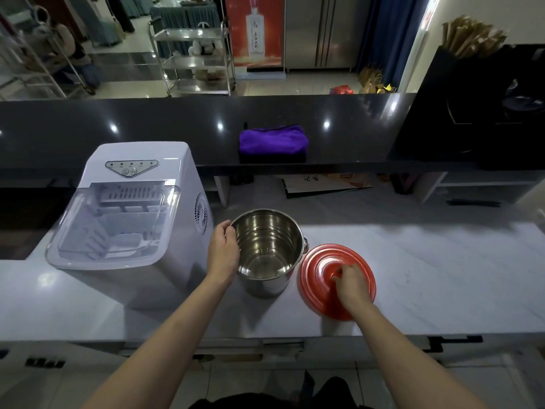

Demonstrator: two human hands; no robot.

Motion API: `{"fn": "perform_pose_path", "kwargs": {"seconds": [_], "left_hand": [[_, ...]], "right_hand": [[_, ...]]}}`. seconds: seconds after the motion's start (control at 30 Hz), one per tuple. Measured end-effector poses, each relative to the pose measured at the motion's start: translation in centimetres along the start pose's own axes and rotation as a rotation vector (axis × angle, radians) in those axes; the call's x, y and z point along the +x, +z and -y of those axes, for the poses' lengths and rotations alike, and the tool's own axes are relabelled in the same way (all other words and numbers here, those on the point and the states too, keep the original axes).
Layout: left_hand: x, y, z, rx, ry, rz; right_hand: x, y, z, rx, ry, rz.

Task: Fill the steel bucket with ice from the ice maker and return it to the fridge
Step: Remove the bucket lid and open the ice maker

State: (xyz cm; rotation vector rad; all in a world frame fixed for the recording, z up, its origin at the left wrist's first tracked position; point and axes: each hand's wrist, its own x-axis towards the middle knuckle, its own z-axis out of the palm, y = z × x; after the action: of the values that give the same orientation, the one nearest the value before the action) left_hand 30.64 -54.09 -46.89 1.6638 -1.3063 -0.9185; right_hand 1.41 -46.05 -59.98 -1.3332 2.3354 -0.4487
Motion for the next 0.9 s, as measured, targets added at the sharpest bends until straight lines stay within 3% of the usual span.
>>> {"fn": "perform_pose_path", "kwargs": {"seconds": [0.17, 0.53, 0.9], "left_hand": [[-0.1, -0.1, -0.2, 0.000, -0.005, 0.003], [-0.3, -1.2, -1.7, 0.005, 0.009, -0.013], [-1.4, -5.6, -6.6, -0.026, 0.175, -0.047]], "right_hand": [[0.3, 0.0, 0.5, 0.045, -0.001, 0.003], [0.2, -5.8, 6.7, 0.368, -0.114, -0.186], [-1.5, -10.0, 16.8, 0.474, -0.451, -0.239]]}}
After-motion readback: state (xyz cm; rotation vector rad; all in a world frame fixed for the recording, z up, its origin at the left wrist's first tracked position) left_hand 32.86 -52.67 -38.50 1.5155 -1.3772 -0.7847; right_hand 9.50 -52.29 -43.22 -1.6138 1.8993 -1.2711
